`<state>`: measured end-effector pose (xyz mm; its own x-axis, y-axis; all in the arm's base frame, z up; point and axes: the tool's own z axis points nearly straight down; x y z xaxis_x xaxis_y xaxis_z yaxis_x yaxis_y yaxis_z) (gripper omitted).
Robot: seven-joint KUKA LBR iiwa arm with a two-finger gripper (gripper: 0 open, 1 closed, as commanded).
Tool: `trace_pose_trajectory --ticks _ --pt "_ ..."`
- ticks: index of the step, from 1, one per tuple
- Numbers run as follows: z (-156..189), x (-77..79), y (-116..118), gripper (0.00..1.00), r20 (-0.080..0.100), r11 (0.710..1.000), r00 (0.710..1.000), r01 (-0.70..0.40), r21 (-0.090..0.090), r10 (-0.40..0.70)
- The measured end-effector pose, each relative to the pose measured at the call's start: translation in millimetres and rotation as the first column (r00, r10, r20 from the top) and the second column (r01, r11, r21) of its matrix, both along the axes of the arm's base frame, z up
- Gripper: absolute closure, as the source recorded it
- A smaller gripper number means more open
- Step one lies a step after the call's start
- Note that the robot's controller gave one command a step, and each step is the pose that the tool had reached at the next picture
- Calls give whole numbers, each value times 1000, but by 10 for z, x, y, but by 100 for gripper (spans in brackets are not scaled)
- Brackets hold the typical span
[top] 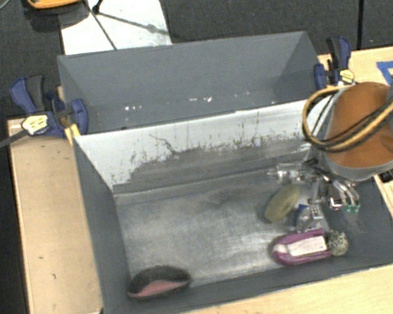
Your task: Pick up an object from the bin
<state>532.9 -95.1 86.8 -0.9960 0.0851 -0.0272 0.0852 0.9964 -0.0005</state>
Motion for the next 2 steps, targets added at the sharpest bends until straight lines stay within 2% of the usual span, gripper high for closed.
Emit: trace_pose_trajectory --ticks 1,2 --pt "-57 -59 40 100 -22 1000 1000 -6 3 6" --pt "-13 6 29 0 2 1000 1000 -4 -1 4"
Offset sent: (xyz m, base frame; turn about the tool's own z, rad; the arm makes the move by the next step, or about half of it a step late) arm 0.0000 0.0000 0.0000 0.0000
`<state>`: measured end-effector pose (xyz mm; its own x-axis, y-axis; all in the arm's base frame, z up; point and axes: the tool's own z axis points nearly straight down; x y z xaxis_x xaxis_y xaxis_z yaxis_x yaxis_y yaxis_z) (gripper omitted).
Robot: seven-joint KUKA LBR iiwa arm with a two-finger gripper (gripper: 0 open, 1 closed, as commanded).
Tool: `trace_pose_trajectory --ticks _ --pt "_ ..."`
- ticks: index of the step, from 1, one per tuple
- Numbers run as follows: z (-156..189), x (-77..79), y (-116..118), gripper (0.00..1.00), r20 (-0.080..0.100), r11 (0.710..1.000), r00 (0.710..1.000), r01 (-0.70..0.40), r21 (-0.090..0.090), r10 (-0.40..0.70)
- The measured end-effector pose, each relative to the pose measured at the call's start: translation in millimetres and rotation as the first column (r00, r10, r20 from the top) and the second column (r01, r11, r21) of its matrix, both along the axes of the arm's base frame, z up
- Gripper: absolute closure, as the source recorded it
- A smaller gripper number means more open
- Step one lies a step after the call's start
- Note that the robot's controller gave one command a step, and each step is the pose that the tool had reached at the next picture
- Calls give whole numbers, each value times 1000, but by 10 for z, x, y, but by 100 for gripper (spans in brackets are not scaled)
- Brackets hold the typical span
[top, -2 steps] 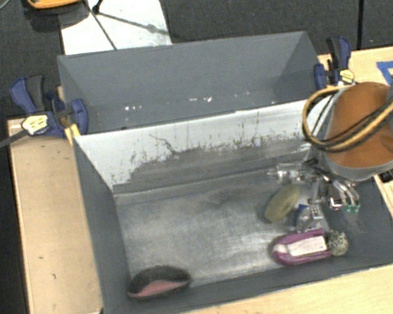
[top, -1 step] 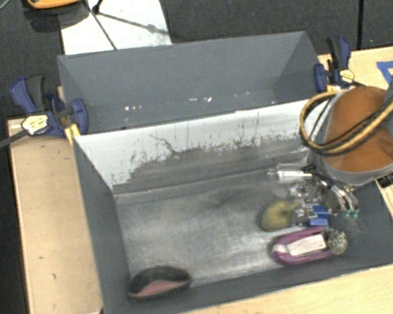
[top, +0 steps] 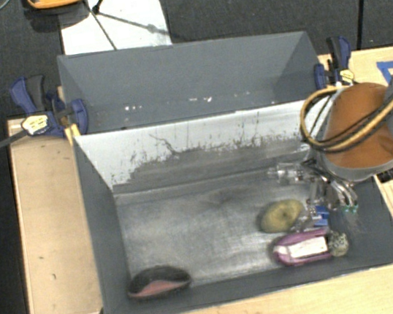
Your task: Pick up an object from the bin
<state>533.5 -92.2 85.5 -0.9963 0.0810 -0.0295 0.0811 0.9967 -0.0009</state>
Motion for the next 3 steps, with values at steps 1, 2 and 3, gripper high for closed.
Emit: trace_pose_trajectory --ticks 1,2,3 --pt "-44 -65 11 100 -24 1000 1000 0 4 0" --pt "-1 0 0 0 0 1000 1000 1 0 -1" --pt "7 -13 304 0 -4 999 999 46 3 -46"
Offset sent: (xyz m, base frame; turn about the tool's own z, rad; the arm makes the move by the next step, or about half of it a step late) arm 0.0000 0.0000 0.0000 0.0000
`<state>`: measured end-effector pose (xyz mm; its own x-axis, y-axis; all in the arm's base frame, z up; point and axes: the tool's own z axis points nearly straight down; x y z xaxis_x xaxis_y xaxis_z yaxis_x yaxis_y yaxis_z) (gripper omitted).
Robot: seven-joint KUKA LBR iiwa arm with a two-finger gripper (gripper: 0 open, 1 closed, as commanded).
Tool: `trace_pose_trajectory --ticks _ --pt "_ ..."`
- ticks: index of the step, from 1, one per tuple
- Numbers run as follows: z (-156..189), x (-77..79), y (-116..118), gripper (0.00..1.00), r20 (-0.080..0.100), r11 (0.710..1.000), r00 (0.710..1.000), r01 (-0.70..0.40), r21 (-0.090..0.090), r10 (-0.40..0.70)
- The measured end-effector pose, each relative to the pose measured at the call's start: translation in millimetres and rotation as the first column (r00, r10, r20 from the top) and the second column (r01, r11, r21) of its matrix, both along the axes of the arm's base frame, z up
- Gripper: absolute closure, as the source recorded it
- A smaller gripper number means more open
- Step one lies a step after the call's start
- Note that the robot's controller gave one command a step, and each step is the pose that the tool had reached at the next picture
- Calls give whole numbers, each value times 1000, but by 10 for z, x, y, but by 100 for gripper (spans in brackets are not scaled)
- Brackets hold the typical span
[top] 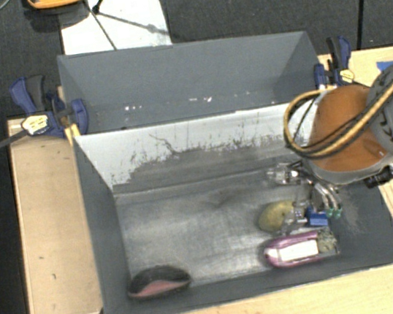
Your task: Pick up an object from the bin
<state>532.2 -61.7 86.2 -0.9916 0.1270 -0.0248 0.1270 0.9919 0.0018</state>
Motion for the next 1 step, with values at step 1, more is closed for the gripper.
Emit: trace_pose_trajectory --ticks 1 --pt "-41 -60 -6 100 -20 1000 1000 2 2 -2"
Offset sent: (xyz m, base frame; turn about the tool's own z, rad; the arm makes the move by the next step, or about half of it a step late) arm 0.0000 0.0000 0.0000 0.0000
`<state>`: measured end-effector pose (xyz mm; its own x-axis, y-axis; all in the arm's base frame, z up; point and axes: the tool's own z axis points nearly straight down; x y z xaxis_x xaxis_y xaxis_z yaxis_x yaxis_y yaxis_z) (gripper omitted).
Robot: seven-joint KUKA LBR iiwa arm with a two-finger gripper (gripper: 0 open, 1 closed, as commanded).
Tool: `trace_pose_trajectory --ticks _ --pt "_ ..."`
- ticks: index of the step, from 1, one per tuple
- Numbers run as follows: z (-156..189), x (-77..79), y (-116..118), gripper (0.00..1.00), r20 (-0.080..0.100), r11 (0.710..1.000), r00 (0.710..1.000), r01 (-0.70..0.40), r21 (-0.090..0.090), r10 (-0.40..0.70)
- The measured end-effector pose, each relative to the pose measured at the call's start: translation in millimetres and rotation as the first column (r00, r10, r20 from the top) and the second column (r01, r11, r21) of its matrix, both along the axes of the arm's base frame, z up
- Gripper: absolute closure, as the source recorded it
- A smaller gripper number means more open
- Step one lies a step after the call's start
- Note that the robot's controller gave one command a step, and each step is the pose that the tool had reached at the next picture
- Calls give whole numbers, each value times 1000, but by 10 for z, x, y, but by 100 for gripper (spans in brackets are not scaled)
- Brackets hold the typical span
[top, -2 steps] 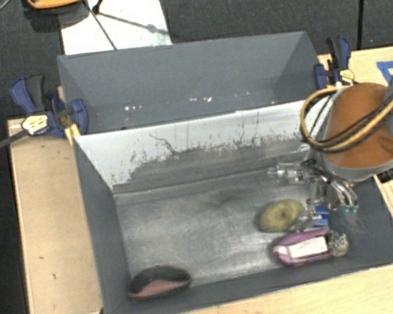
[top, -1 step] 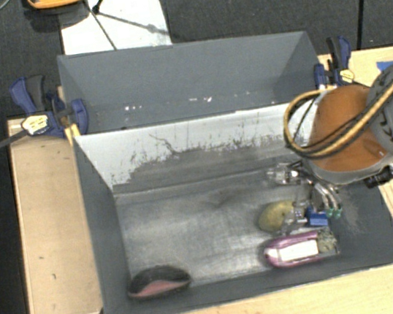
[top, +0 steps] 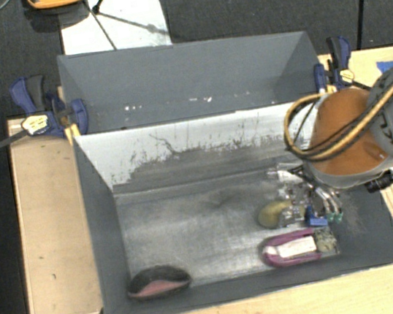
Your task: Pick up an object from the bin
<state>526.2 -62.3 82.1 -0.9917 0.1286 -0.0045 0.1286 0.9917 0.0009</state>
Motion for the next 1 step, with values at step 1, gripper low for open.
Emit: trace_pose_trajectory --ticks 1 --pt "1581 -24 -122 100 7 1000 1000 -11 -2 11"
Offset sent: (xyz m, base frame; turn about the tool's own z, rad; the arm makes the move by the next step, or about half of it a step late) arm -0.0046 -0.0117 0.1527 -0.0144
